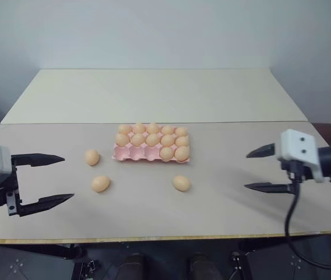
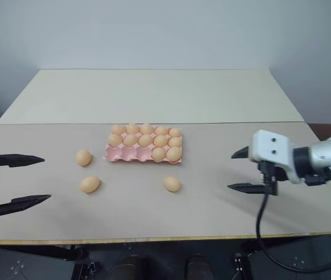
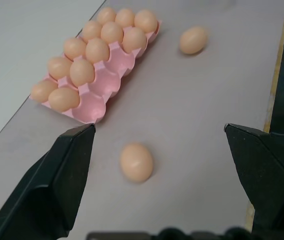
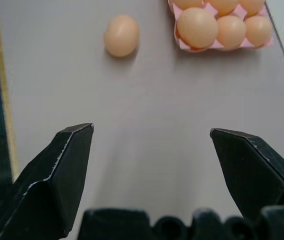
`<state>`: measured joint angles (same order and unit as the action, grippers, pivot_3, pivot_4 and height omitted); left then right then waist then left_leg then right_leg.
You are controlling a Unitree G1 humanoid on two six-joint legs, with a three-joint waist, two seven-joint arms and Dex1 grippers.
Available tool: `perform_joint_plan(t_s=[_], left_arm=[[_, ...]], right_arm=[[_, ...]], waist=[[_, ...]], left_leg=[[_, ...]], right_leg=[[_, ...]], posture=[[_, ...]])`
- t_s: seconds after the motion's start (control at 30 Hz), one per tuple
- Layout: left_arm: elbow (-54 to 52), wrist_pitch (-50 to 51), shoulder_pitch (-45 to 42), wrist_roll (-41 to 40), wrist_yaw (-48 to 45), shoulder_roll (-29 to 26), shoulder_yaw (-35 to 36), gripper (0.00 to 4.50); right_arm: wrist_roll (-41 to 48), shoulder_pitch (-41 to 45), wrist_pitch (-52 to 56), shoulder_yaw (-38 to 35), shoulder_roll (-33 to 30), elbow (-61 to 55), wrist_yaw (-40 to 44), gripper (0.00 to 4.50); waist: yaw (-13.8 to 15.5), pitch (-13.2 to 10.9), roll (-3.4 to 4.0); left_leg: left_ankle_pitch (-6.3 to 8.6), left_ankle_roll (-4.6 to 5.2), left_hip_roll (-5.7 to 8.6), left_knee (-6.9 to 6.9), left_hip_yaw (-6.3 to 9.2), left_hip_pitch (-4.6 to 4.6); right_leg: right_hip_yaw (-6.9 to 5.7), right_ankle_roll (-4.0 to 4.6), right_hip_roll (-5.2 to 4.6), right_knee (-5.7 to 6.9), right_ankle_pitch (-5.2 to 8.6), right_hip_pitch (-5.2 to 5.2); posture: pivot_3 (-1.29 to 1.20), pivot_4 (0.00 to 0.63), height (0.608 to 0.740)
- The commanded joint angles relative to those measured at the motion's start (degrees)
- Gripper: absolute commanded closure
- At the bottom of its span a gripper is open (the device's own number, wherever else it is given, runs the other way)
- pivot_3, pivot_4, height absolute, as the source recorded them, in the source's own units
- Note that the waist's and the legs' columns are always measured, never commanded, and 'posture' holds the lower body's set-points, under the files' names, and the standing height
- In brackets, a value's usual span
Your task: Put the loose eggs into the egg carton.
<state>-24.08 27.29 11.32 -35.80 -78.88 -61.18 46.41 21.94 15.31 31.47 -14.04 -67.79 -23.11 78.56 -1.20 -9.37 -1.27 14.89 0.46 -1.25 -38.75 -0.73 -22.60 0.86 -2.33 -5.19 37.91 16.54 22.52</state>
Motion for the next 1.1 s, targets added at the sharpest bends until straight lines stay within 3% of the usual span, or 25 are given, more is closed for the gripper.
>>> perform_joint_plan(t_s=[0.03, 0.4, 0.77, 0.97, 1.1], left_arm=[[0.16, -0.39, -0.38, -0.95, -0.88, -1.00, 1.90, 0.00], [-0.71, 0.14, -0.54, -0.87, -0.26, -1.02, 1.24, 0.00], [-2.38, -0.51, 1.07, 1.83, 0.80, -0.80, -0.65, 0.00], [-2.47, -1.28, 2.46, 3.09, 0.72, -0.47, -1.08, 0.00], [-2.25, -1.65, 2.43, 3.33, 0.89, -0.65, -1.88, 0.00]], right_arm=[[2.34, -1.68, -1.44, -5.30, -2.08, -1.01, 1.80, 0.15], [5.56, -0.50, 0.52, -3.62, -2.38, -2.96, -1.57, 0.15], [0.46, 18.63, 19.13, 23.52, 10.25, -8.59, -19.70, 0.15], [-4.71, 23.79, 27.38, 36.20, 19.54, -8.35, -28.27, 0.15], [-7.50, 25.45, 28.32, 40.77, 22.58, -6.00, -30.44, 0.15]], waist=[[0.06, 0.00, 0.00], [0.33, 0.00, 0.00], [0.34, -0.01, 0.01], [0.39, 0.00, 0.00], [0.46, 0.00, 0.01]], left_leg=[[0.00, 0.00, -0.04, 0.00, 0.00, 0.07], [0.04, 0.06, -0.15, 0.02, -0.08, 0.19], [0.05, 0.06, -0.34, 0.02, -0.14, 0.04], [0.04, 0.05, -0.30, -0.05, -0.13, -0.35], [0.01, 0.01, -0.23, -0.10, -0.12, -0.59]], right_leg=[[-0.01, 0.00, 0.00, -0.03, 0.00, -0.09], [-0.02, 0.00, 0.00, -0.21, 0.00, -0.26], [0.01, 0.08, 0.11, -0.22, -0.05, -0.07], [0.01, 0.09, 0.09, -0.07, -0.05, 0.37], [0.01, 0.09, 0.07, 0.07, -0.05, 0.64]], posture=[[0.00, 0.150, 0.740], [0.00, 0.150, 0.740], [0.00, 0.150, 0.740], [0.00, 0.150, 0.740], [0.00, 0.150, 0.740]])
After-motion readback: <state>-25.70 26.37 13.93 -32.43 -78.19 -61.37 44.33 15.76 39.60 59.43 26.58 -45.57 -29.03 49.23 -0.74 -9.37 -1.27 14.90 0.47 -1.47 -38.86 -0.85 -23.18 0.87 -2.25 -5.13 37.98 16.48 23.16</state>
